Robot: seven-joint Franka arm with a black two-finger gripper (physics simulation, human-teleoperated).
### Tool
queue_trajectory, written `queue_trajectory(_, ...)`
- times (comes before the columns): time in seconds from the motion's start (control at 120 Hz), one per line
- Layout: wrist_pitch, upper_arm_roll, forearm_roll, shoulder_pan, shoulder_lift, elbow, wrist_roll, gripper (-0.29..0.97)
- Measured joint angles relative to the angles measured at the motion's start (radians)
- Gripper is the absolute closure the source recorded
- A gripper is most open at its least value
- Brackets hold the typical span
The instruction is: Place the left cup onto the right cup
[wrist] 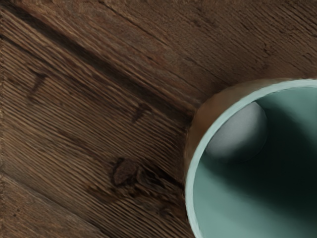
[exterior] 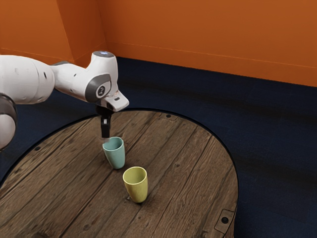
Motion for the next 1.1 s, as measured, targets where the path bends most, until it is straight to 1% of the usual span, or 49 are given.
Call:
queue_trajectory(0.325, 0.048, 0.000, -0.015, -0.018, 0.048, 0.014, 0.038, 0.01)
queue_trajectory(0.542, 0.074, 0.000, -0.026, -0.030, 0.066, 0.014, 0.053, 0.20)
queue_trajectory(0.667, 0.082, 0.000, -0.038, -0.039, 0.055, 0.011, 0.058, 0.40)
queue_trajectory(0.85, 0.087, 0.000, -0.063, -0.047, 0.036, -0.001, 0.061, 0.62)
queue_trajectory(0.942, 0.089, 0.000, -0.074, -0.050, 0.031, -0.014, 0.059, 0.69)
queue_trajectory(1.1, 0.091, 0.000, -0.117, -0.054, 0.022, -0.048, 0.050, 0.73)
